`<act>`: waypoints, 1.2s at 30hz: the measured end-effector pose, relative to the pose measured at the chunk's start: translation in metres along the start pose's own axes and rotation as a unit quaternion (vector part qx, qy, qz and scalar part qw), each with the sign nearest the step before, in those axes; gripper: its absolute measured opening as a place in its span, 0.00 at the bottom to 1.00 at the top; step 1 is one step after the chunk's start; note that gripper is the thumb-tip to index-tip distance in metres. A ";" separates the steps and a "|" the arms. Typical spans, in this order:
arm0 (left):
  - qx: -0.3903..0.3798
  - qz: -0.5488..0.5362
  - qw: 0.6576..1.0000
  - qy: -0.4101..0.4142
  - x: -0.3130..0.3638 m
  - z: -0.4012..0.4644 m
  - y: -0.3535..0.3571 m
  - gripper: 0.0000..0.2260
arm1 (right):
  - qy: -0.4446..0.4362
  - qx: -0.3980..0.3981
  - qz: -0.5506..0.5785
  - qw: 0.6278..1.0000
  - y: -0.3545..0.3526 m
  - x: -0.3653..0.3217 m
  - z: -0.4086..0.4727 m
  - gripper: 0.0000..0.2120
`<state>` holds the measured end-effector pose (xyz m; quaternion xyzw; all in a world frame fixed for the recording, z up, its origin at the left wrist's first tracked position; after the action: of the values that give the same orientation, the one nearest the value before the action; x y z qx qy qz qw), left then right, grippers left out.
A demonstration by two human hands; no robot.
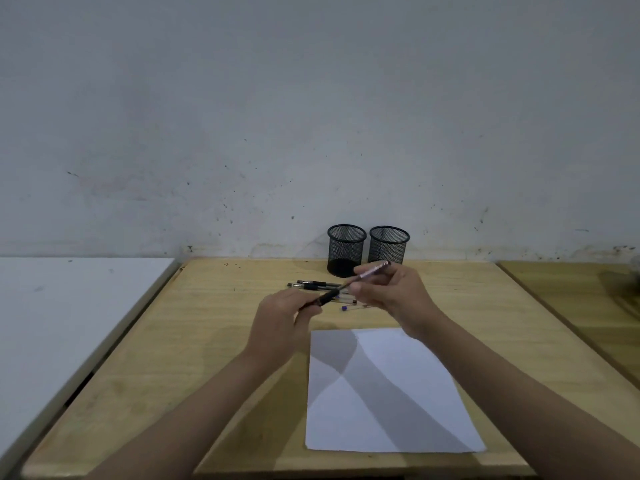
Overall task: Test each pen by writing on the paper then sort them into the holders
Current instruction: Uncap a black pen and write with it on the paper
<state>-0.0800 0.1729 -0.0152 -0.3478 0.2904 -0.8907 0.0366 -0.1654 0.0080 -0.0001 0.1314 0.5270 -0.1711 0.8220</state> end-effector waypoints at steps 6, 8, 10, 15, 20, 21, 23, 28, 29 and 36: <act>-0.044 -0.043 0.997 -0.052 0.027 0.004 0.010 0.05 | 0.030 0.012 -0.010 0.999 0.018 0.014 -0.008 0.05; -0.072 -0.028 0.993 -0.091 0.029 0.012 0.013 0.03 | 0.061 0.065 0.025 0.996 0.015 0.022 -0.003 0.08; -0.088 -0.018 0.991 -0.104 0.026 0.015 0.008 0.03 | 0.110 0.253 0.165 0.947 -0.022 0.033 0.003 0.09; -0.044 0.031 0.993 -0.101 -0.015 -0.001 -0.027 0.03 | 0.106 0.420 0.137 0.891 -0.123 0.026 -0.010 0.08; -0.045 0.104 0.969 -0.217 -0.075 -0.005 -0.010 0.07 | 0.128 0.313 0.073 0.938 -0.076 0.044 -0.028 0.06; -0.059 0.122 0.965 -0.224 -0.079 -0.007 -0.003 0.07 | 0.128 0.297 0.056 0.944 -0.065 0.048 -0.030 0.05; -0.082 0.148 0.960 -0.223 -0.081 -0.011 0.008 0.08 | 0.124 0.260 0.011 0.958 -0.046 0.053 -0.033 0.04; -0.072 0.166 0.960 -0.213 -0.083 -0.015 0.011 0.17 | 0.097 0.175 -0.008 0.980 -0.006 0.057 -0.031 0.11; -0.076 0.161 0.964 -0.198 -0.078 -0.017 0.011 0.19 | 0.099 0.167 -0.026 0.981 -0.001 0.058 -0.030 0.12; -0.187 0.116 0.971 -0.089 -0.041 -0.045 0.027 0.21 | 0.093 0.110 -0.072 0.987 0.039 0.071 -0.009 0.09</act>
<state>-0.0819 0.1832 -0.0809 -0.3899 0.4858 -0.7760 0.0994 -0.1295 0.0368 -0.0672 0.1984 0.5871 -0.2737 0.7355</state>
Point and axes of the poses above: each hand's wrist, its own z-axis towards the middle knuckle, its own y-axis out of the palm, x = y × z, the point moved 6 cm from there along z, towards the middle knuckle, and after that the axes turned 12 degrees about -y, right-handed, at the moved point
